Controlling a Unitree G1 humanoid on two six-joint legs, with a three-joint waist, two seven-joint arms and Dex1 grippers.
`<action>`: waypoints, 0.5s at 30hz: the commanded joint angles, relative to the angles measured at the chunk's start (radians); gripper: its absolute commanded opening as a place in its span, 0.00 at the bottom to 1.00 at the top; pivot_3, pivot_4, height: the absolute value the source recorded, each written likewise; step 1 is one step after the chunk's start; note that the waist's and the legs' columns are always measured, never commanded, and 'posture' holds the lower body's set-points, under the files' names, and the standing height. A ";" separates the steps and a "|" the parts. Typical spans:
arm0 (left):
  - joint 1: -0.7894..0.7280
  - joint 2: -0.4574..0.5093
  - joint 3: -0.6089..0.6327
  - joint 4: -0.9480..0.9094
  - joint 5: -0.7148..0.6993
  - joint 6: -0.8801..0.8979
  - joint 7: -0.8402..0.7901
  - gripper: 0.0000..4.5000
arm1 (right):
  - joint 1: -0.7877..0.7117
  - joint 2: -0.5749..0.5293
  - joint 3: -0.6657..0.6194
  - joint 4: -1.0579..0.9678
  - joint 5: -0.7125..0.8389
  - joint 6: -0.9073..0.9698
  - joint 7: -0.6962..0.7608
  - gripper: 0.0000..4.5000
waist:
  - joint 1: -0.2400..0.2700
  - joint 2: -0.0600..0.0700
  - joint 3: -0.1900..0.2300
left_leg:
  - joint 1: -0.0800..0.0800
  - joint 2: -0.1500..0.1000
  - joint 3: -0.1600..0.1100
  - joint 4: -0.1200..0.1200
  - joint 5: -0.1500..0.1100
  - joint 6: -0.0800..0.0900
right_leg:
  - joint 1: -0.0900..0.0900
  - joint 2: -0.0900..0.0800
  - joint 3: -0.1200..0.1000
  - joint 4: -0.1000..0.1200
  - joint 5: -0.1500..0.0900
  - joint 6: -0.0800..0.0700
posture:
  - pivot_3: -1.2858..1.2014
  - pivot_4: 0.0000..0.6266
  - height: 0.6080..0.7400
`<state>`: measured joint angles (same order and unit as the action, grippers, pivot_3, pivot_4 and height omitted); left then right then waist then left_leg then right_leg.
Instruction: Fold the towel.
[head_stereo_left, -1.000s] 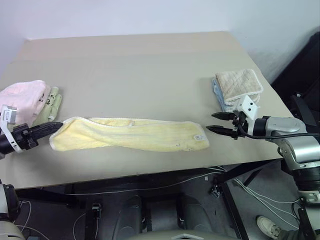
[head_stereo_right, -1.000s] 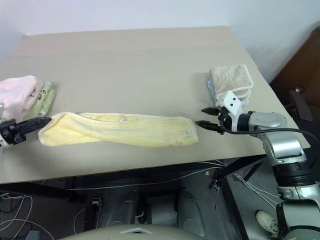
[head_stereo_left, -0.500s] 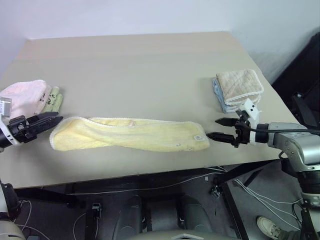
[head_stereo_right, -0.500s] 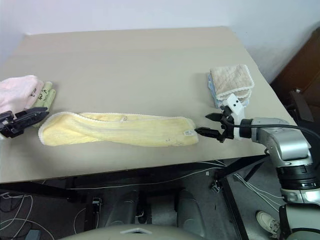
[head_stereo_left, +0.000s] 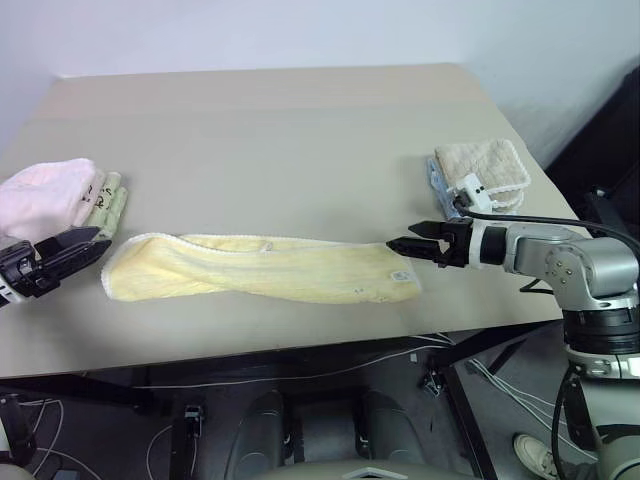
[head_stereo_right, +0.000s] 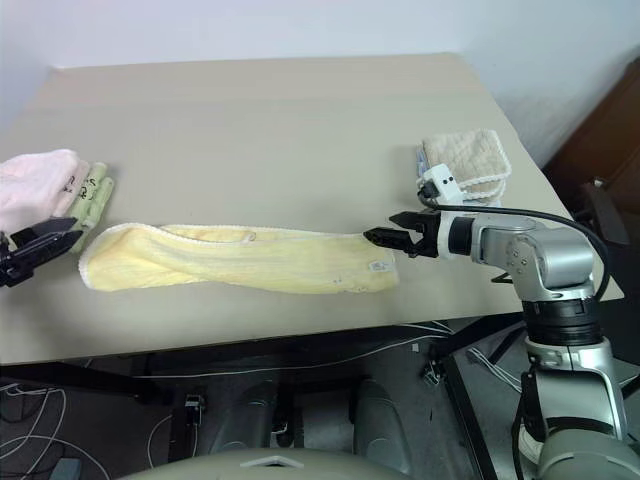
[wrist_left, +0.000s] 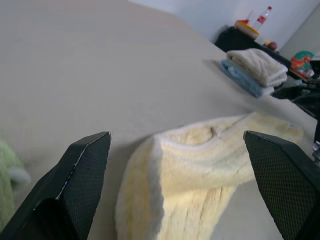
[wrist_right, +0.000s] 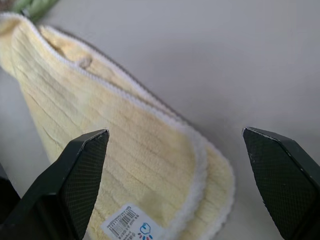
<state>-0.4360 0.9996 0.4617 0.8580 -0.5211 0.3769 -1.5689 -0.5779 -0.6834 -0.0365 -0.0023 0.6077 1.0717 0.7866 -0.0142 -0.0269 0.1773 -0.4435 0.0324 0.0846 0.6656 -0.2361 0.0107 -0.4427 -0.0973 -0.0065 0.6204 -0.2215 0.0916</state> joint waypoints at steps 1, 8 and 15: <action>0.029 -0.004 0.033 -0.061 -0.026 -0.022 0.002 0.99 | -0.046 0.025 0.039 0.043 -0.042 -0.050 0.001 1.00 | -0.004 0.000 0.000 | 0.000 0.000 0.000 0.000 0.000 0.000 | 0.000 0.000 0.000 0.000 0.000 0.000 | 0.52 0.24 1.00; 0.096 -0.027 0.029 -0.145 -0.038 -0.022 0.016 1.00 | -0.070 0.075 0.134 0.110 -0.130 -0.151 0.031 0.96 | -0.008 0.000 0.000 | 0.000 0.001 0.000 -0.002 0.000 0.000 | -0.001 0.000 0.000 0.000 0.000 0.000 | 0.52 0.24 1.00; 0.137 -0.031 0.025 -0.202 -0.043 -0.021 0.031 1.00 | -0.053 0.092 0.156 0.068 -0.157 -0.205 0.053 0.51 | -0.006 0.000 0.000 | 0.000 0.001 0.000 -0.003 -0.001 -0.002 | -0.001 0.000 0.000 -0.001 0.000 0.000 | 0.52 0.24 1.00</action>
<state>-0.3064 0.9637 0.4647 0.6885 -0.5460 0.3642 -1.5411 -0.6183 -0.5907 0.1256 0.1038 0.4556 0.8973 0.8309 -0.0207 -0.0267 0.1775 -0.4435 0.0332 0.0845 0.6630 -0.2375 0.0080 -0.4438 -0.0978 -0.0062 0.6195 -0.2215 0.0915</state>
